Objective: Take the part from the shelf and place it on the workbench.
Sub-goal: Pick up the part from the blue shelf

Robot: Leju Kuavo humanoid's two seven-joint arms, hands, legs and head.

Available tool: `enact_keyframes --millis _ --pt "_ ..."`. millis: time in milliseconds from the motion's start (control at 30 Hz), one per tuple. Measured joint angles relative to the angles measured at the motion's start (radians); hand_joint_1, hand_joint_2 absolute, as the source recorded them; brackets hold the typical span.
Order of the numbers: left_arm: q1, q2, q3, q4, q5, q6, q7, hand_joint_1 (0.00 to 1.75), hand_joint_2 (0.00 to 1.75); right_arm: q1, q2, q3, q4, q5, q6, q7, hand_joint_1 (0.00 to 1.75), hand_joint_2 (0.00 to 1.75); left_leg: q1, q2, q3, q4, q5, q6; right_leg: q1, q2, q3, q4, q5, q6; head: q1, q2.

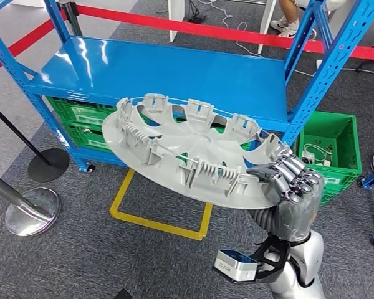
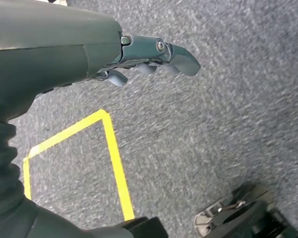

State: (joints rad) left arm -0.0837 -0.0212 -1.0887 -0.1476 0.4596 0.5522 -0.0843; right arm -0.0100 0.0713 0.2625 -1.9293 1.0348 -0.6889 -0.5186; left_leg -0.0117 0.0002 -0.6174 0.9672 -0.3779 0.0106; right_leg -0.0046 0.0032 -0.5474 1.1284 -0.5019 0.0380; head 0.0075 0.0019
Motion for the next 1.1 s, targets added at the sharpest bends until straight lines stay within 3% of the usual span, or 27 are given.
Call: enact_keyframes --millis 67,100,167,200,233,300,333,367,400,433,500,567,600,667,700,733,800,833,867,900,933,967,1000,1067,1100 --pt "-0.001 0.001 0.0 0.0 0.001 -0.001 0.0 0.0 1.75 -0.005 0.0 0.0 0.001 0.003 0.0 0.003 1.75 1.75 -0.001 -0.001 -0.012 0.003 0.019 -0.009 0.004 0.002 0.071 -0.115 -0.024 -0.004 0.0 0.0" --pt "-0.001 0.001 0.0 0.0 0.001 -0.002 0.0 0.0 1.75 -0.007 0.0 0.0 0.002 0.004 0.0 0.005 1.75 1.75 0.0 -0.002 -0.015 0.002 0.028 -0.015 0.007 0.003 0.079 -0.136 -0.03 -0.008 0.0 0.0" --pt "0.0 0.003 0.0 0.001 0.002 -0.002 0.0 0.0 1.75 -0.011 0.0 0.0 0.003 0.006 0.0 0.009 1.75 1.75 0.002 -0.002 -0.024 0.004 0.034 -0.027 0.006 0.002 0.059 -0.139 -0.013 -0.023 0.002 0.0" --pt "0.0 0.004 0.0 0.002 0.002 -0.002 0.0 0.0 1.75 -0.012 0.0 0.0 0.004 0.007 0.0 0.01 1.75 1.75 0.003 -0.002 -0.033 0.017 0.011 -0.033 0.004 0.0 0.049 -0.139 -0.001 -0.033 -0.001 0.0" --pt "0.0 0.005 0.0 0.002 0.002 -0.002 0.0 0.0 1.75 -0.014 0.001 0.0 0.004 0.008 0.0 0.012 1.75 1.75 0.005 -0.003 -0.046 0.05 -0.031 -0.039 0.002 -0.002 0.037 -0.14 0.013 -0.041 -0.003 0.0" --pt "-0.003 0.006 0.0 0.003 0.002 -0.003 0.0 0.0 1.75 -0.016 0.001 0.0 0.006 0.009 0.0 0.013 1.75 1.75 0.01 -0.002 -0.076 0.172 -0.142 -0.05 0.001 -0.003 0.007 -0.139 0.041 -0.048 -0.007 0.0" --pt "-0.005 0.005 0.0 0.003 0.002 -0.004 0.0 0.0 1.75 -0.016 0.002 0.0 0.008 0.01 0.0 0.014 1.75 1.75 0.012 -0.002 -0.086 0.24 -0.175 -0.054 0.001 -0.004 -0.009 -0.138 0.053 -0.047 -0.007 0.0" --pt "-0.005 0.005 0.0 0.003 0.002 -0.004 0.0 0.0 1.75 -0.016 0.002 0.0 0.009 0.01 0.0 0.014 1.75 1.75 0.015 -0.002 -0.087 0.289 -0.181 -0.057 0.001 -0.004 -0.025 -0.136 0.065 -0.045 -0.007 0.0" --pt "-0.005 0.005 0.0 0.003 0.002 -0.004 0.0 0.0 1.75 -0.016 0.002 0.0 0.01 0.01 0.0 0.014 1.75 1.75 0.017 -0.002 -0.075 0.308 -0.164 -0.06 0.001 -0.005 -0.04 -0.134 0.076 -0.042 -0.007 0.0" --pt "-0.005 0.004 0.0 0.003 0.002 -0.004 0.0 0.0 1.75 -0.017 0.002 0.0 0.011 0.01 0.0 0.015 1.75 1.75 0.019 -0.002 -0.048 0.292 -0.134 -0.061 0.001 -0.005 -0.055 -0.132 0.086 -0.039 -0.007 0.0" --pt "-0.005 0.004 0.0 0.003 0.002 -0.005 0.0 0.0 1.75 -0.02 0.002 0.0 0.011 0.011 0.0 0.016 1.75 1.75 0.024 -0.002 0.054 0.17 -0.1 -0.062 0.001 -0.005 -0.081 -0.123 0.104 -0.032 -0.007 0.0" --pt "-0.008 0.004 0.0 0.003 0.002 -0.005 0.001 0.0 1.75 -0.025 0.003 0.0 0.011 0.013 0.0 0.019 1.75 1.75 0.023 -0.004 0.146 0.028 -0.118 -0.054 0.003 -0.005 -0.101 -0.118 0.125 -0.022 -0.001 0.0" --pt "-0.008 0.004 0.0 0.003 0.002 -0.005 0.001 0.0 1.75 -0.027 0.004 0.0 0.012 0.014 0.0 0.021 1.75 1.75 0.021 -0.006 0.164 -0.011 -0.127 -0.048 0.002 -0.006 -0.108 -0.12 0.138 -0.016 0.002 0.0" --pt "-0.005 0.005 0.0 0.003 0.002 -0.006 0.002 0.0 1.75 -0.027 0.004 0.0 0.013 0.014 0.0 0.022 1.75 1.75 0.016 -0.005 0.148 -0.024 -0.113 -0.032 -0.003 -0.006 -0.122 -0.128 0.158 -0.003 0.008 0.0" --pt "-0.001 0.006 -0.001 0.003 0.003 -0.007 0.003 0.0 1.75 -0.026 0.005 0.0 0.014 0.014 0.0 0.023 1.75 1.75 0.015 -0.003 0.137 -0.025 -0.102 -0.022 -0.005 -0.006 -0.131 -0.121 0.144 0.002 0.01 0.0" --pt "0.001 0.008 -0.001 0.003 0.003 -0.008 0.004 0.0 1.75 -0.024 0.005 0.0 0.016 0.013 0.0 0.024 1.75 1.75 0.015 -0.001 0.125 -0.025 -0.091 -0.013 -0.006 -0.005 -0.143 -0.093 0.109 0.007 0.013 0.0" --pt "0.003 0.01 -0.001 0.003 0.004 -0.009 0.007 0.0 1.75 -0.024 0.005 0.0 0.02 0.013 0.0 0.027 1.75 1.75 0.012 0.0 0.102 -0.025 -0.073 -0.001 -0.006 -0.005 -0.173 0.024 0.006 0.012 0.02 0.0" --pt "0.003 0.01 -0.001 0.003 0.005 -0.01 0.011 0.0 1.75 -0.024 0.005 0.0 0.021 0.013 0.0 0.029 1.75 1.75 0.01 0.0 0.09 -0.025 -0.064 0.002 -0.005 -0.005 -0.185 0.097 -0.03 0.013 0.023 0.0" --pt "0.003 0.01 -0.001 0.004 0.005 -0.011 0.014 0.0 1.75 -0.025 0.005 0.0 0.023 0.014 0.0 0.03 1.75 1.75 0.008 0.0 0.078 -0.025 -0.055 0.003 -0.005 -0.005 -0.191 0.153 -0.038 0.012 0.025 0.0" --pt "0.003 0.01 -0.001 0.004 0.006 -0.012 0.018 0.0 1.75 -0.025 0.005 0.0 0.025 0.015 0.0 0.031 1.75 1.75 0.005 0.0 0.067 -0.025 -0.046 0.003 -0.004 -0.005 -0.186 0.183 -0.025 0.01 0.028 0.0" --pt "0.003 0.01 -0.001 0.004 0.007 -0.012 0.02 0.0 1.75 -0.025 0.005 0.0 0.026 0.017 0.0 0.033 1.75 1.75 0.003 0.001 0.057 -0.024 -0.038 0.003 -0.003 -0.005 -0.163 0.174 0.005 0.006 0.031 0.0" --pt "0.003 0.01 -0.001 0.004 0.008 -0.012 0.021 0.0 1.75 -0.025 0.005 0.0 0.028 0.019 0.0 0.034 1.75 1.75 0.001 0.0 0.048 -0.024 -0.03 0.002 -0.001 -0.004 -0.119 0.126 0.035 0.001 0.035 0.0" --pt "0.003 0.01 -0.001 0.004 0.01 -0.012 0.022 0.0 1.75 -0.026 0.005 0.0 0.028 0.022 0.0 0.036 1.75 1.75 0.0 -0.001 0.04 -0.023 -0.022 0.0 0.001 -0.002 -0.066 0.052 0.043 -0.007 0.038 0.0" --pt "0.002 0.009 -0.001 0.004 0.012 -0.012 0.023 0.0 1.75 -0.03 0.006 0.0 0.029 0.026 0.0 0.037 1.75 1.75 -0.001 -0.005 0.029 -0.022 -0.008 -0.008 0.005 0.005 0.036 -0.101 0.022 -0.018 0.043 0.0" --pt "0.001 0.009 -0.001 0.004 0.013 -0.012 0.024 0.0 1.75 -0.033 0.006 0.0 0.029 0.028 0.0 0.037 1.75 1.75 0.0 -0.007 0.024 -0.021 -0.001 -0.014 0.007 0.007 0.059 -0.141 0.005 -0.02 0.044 0.0"
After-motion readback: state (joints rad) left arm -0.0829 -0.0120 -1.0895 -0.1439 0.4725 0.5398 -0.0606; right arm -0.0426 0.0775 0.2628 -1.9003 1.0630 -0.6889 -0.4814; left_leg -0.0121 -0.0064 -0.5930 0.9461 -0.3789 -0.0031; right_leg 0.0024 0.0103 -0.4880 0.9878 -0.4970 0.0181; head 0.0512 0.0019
